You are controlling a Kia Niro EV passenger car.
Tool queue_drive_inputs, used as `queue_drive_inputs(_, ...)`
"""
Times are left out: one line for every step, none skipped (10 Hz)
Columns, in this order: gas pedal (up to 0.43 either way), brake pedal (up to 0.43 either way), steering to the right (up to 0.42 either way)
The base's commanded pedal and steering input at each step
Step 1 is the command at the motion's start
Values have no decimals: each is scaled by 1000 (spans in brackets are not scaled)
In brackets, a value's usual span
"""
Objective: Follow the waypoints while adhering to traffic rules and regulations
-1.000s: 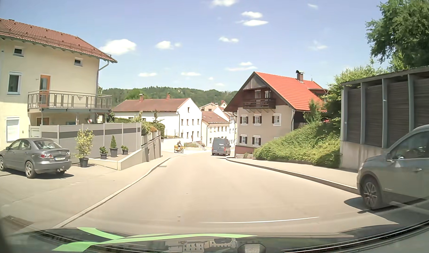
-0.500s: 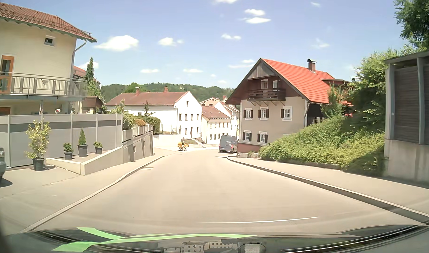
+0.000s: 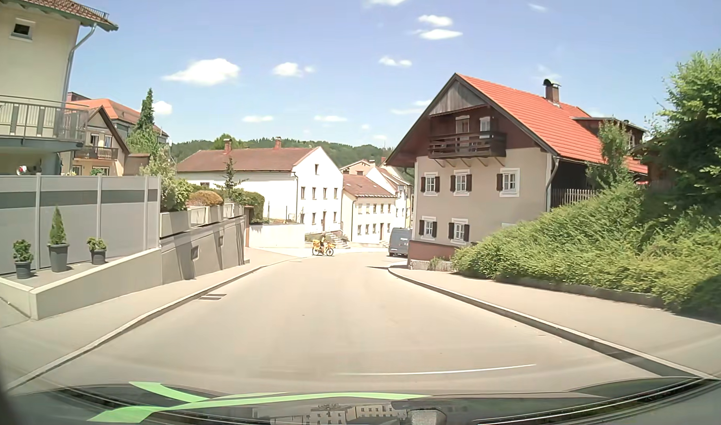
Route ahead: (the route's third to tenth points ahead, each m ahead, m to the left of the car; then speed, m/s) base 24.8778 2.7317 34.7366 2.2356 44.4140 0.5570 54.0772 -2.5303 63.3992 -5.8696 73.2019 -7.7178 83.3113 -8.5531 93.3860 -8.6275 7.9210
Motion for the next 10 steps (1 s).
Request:
queue_drive_inputs(0,0,-23)
queue_drive_inputs(0,0,-23)
queue_drive_inputs(0,0,-23)
queue_drive_inputs(0,0,-23)
queue_drive_inputs(0,0,-23)
queue_drive_inputs(0,0,-23)
queue_drive_inputs(0,0,-23)
queue_drive_inputs(8,0,-24)
queue_drive_inputs(8,0,-23)
queue_drive_inputs(28,0,-24)
